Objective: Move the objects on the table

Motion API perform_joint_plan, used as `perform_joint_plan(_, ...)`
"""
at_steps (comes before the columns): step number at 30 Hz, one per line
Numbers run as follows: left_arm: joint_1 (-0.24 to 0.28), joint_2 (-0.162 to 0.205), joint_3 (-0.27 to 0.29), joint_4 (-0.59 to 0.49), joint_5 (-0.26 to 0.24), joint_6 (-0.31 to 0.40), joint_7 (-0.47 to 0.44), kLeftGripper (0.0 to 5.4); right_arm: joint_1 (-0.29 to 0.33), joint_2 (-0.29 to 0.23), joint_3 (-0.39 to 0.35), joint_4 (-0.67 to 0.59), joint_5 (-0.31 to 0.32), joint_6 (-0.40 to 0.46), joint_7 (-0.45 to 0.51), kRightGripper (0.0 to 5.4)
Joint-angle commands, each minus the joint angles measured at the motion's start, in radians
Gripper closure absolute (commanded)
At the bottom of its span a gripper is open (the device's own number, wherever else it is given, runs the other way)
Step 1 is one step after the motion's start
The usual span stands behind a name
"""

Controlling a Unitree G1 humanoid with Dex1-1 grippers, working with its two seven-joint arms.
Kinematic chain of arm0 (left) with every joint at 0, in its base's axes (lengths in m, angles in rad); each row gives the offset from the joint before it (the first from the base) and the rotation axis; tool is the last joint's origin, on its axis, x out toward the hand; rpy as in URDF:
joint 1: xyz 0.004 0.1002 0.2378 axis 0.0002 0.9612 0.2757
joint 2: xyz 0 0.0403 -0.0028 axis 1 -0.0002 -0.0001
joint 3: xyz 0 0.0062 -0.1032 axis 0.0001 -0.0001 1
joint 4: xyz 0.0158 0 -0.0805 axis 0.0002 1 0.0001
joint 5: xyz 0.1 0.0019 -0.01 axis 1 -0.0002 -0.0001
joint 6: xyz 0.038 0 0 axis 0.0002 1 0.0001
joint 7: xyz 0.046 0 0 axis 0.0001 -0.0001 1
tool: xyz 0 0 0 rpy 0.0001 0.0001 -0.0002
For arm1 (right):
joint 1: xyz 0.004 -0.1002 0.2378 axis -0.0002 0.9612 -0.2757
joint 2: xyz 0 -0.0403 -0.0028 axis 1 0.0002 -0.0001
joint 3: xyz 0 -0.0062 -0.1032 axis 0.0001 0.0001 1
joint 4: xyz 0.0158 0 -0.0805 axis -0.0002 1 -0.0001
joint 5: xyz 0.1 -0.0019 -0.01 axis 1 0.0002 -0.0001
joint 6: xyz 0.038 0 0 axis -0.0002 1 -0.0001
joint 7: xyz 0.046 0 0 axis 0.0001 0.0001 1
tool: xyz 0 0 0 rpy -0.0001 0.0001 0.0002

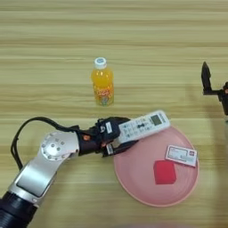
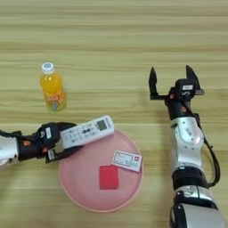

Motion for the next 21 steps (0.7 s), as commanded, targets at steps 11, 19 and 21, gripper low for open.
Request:
perform_joint_plan(11,-0.070,0.002,-0.052,0.088,0.054,-0.028,-0.036,2.56,-0.011,0.014,0.010,-0.014,-0.014,-0.003,-0.016,0.00)
perform_joint_plan(19,-0.056,0.007,-0.045,0.090,0.063,-0.092,-0.033,1.64,-0.009,0.016,0.014,-0.015,-0.017,-0.004,-0.022,0.00)
perform_joint_plan(21,-0.046,0.009,-0.039,0.073,0.045,-0.111,-0.043,1.44,-0.007,0.017,0.014,-0.017,-0.017,-0.004,-0.022,0.00)
